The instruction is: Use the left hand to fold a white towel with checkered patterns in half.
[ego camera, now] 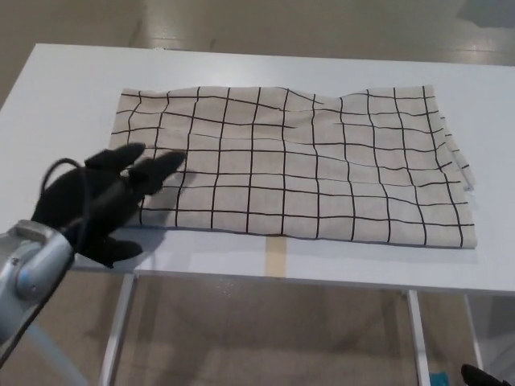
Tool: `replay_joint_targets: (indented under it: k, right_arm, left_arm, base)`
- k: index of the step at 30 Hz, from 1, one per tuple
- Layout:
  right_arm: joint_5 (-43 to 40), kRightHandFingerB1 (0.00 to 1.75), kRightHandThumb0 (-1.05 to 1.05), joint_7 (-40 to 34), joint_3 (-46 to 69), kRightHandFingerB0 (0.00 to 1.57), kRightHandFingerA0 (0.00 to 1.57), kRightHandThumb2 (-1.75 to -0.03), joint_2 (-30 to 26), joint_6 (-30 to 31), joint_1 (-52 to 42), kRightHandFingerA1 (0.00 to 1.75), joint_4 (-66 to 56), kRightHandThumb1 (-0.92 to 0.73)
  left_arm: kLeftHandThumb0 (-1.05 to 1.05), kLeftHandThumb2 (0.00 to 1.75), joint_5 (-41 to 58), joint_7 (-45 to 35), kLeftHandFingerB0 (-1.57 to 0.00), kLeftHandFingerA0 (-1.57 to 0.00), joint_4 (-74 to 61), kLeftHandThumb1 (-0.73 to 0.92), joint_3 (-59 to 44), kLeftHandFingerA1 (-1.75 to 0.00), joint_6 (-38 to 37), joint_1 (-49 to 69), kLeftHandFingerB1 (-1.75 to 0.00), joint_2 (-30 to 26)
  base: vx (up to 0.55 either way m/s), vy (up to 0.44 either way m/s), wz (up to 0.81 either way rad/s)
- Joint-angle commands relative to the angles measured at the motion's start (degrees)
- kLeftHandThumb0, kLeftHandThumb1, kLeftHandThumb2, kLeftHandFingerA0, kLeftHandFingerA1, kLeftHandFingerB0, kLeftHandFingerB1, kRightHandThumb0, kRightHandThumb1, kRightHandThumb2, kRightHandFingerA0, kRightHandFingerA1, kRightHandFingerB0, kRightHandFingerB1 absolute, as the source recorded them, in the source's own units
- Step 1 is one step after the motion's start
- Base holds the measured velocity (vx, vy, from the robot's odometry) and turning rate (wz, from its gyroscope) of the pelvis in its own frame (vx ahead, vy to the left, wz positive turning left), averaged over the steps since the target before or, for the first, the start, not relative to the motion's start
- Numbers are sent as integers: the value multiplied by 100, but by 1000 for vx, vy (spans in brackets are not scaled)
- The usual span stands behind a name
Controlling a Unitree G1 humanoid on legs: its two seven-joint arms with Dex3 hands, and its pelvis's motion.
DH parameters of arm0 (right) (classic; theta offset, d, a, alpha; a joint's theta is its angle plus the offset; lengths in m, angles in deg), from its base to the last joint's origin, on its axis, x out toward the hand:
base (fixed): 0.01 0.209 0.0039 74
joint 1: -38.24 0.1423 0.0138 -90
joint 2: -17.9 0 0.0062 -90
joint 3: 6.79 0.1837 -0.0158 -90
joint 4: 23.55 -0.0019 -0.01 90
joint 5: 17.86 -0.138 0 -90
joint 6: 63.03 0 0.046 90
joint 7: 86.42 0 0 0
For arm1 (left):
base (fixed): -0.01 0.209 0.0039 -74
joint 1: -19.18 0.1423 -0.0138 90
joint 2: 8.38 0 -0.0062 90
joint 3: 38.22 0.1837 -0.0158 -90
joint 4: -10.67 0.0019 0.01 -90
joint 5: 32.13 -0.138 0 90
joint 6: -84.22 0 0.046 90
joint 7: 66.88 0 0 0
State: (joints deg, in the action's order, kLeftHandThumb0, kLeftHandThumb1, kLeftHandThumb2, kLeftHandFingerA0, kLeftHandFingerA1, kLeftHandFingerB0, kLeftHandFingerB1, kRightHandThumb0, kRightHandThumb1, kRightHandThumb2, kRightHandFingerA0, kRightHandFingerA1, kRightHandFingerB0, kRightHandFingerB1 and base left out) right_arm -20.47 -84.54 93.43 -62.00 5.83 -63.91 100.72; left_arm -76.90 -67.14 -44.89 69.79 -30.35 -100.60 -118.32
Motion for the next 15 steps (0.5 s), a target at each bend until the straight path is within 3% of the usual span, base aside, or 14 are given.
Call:
replay_joint_targets:
  k: [1, 15]
  right_arm:
    - [74, 36, -40, 9, -28, 43, 41, -60, -51, -261, -132, 38, 110, -66]
    - [127, 36, -39, -64, -44, 43, 42, -60, -88, -326, -80, 38, 142, -66]
  left_arm:
    - [-13, 57, -701, 111, 0, 0, 402, 59, 483, 0, 527, -256, 0, -128]
    - [-16, 57, -694, 641, 0, 0, 1064, 58, 911, 0, 670, -694, 0, -32]
  base:
    - [0, 0, 0]
    - [0, 0, 0]
